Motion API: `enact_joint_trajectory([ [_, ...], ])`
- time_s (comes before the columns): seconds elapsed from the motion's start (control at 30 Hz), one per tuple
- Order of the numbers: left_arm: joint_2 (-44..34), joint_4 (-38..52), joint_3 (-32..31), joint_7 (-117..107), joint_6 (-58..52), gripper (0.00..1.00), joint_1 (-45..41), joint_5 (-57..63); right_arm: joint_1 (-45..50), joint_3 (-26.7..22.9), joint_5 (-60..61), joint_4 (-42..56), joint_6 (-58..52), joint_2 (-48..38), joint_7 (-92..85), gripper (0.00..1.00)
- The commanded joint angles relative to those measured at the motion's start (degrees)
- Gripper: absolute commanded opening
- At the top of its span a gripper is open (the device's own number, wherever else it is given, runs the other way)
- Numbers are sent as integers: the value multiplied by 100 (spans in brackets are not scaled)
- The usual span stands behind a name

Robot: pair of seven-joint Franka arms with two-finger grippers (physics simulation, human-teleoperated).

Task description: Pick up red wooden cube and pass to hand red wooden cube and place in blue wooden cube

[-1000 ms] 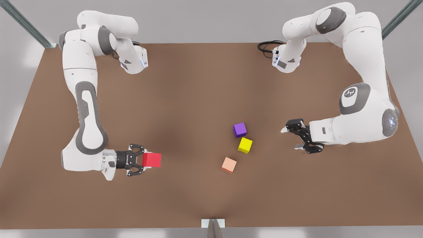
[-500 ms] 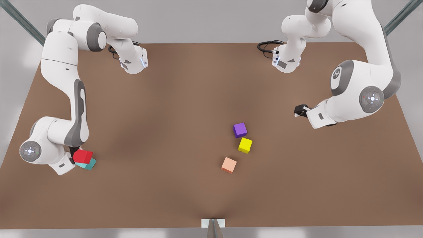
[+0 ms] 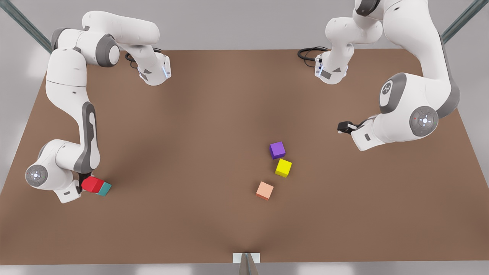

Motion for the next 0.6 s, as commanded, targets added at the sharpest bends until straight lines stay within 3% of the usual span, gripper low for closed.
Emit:
enact_joint_trajectory([
  [0.0, 25, 5, -2, -351, -21, 100, -7, 40, -3, -1, 125, -29, 112, -15, 501, 100],
  [0.3, 78, 14, -2, -351, -21, 100, 2, 49, 6, 16, 160, -20, -20, -102, 457, 100],
  [0.57, 86, 14, -2, -351, 41, 100, 2, 49, 164, 60, 792, 120, -1610, -1017, 948, 99],
])
